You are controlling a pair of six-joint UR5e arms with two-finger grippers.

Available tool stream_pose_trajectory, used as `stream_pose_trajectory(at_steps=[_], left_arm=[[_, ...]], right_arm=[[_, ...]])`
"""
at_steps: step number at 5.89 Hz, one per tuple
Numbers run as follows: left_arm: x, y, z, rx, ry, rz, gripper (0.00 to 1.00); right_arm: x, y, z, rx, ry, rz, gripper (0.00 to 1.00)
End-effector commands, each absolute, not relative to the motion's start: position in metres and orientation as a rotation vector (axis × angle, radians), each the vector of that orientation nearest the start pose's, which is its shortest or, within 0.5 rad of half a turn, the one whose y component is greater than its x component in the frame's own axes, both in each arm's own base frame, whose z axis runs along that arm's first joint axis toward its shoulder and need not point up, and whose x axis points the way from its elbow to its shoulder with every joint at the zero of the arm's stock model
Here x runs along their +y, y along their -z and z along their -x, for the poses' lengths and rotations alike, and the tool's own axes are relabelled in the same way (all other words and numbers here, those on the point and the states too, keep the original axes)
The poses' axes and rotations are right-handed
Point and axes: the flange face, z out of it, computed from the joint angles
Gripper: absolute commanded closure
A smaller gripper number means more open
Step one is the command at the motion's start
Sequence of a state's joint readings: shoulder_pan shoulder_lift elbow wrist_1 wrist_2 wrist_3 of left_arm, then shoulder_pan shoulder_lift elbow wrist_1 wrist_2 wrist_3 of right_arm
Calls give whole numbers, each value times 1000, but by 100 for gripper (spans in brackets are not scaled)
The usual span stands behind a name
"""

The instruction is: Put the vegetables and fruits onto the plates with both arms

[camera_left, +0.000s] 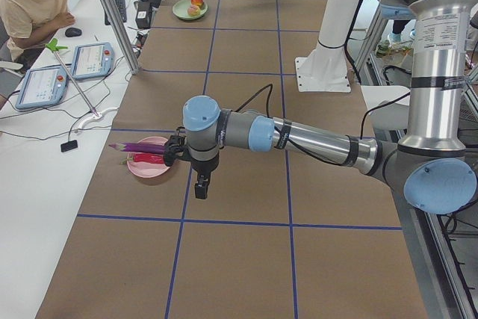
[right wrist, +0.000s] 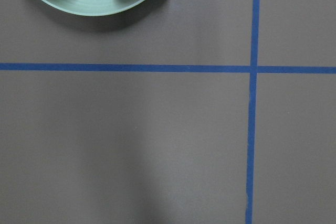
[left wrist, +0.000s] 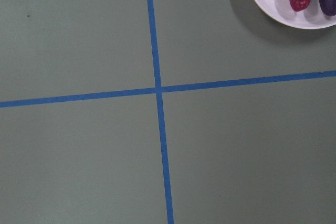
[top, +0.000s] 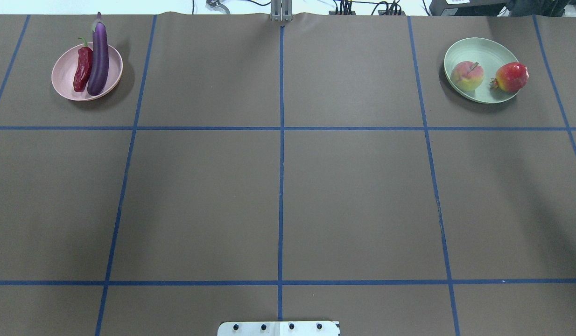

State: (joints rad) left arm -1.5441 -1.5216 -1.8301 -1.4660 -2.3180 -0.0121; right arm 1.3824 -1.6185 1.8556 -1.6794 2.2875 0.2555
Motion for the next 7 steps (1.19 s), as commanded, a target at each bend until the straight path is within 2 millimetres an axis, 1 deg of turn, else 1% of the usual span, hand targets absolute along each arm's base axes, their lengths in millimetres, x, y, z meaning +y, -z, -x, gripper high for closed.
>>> stream_pose_trajectory(at_steps=[1, 2, 3, 4, 6, 7], left_arm=[[-448, -588, 57, 752, -43, -51, 0], [-449, -586, 56, 752, -37, -52, 0], [-450, -585, 56, 754, -38, -53, 0], [-452, -583, 55, 754, -44, -59, 0], [-457, -582, 54, 751, -49, -61, 0], [-457, -581, 54, 752, -48, -64, 0]], right_arm=[[-466, -568, 11, -721, -30, 46, 0], [-457, -579, 7, -717, 29, 42, 0], [-456, -583, 5, -708, 26, 43, 0], [-448, -591, 1, -708, 15, 61, 0], [-438, -618, -1, -701, -7, 114, 0], [-437, -623, -3, -701, -22, 125, 0]])
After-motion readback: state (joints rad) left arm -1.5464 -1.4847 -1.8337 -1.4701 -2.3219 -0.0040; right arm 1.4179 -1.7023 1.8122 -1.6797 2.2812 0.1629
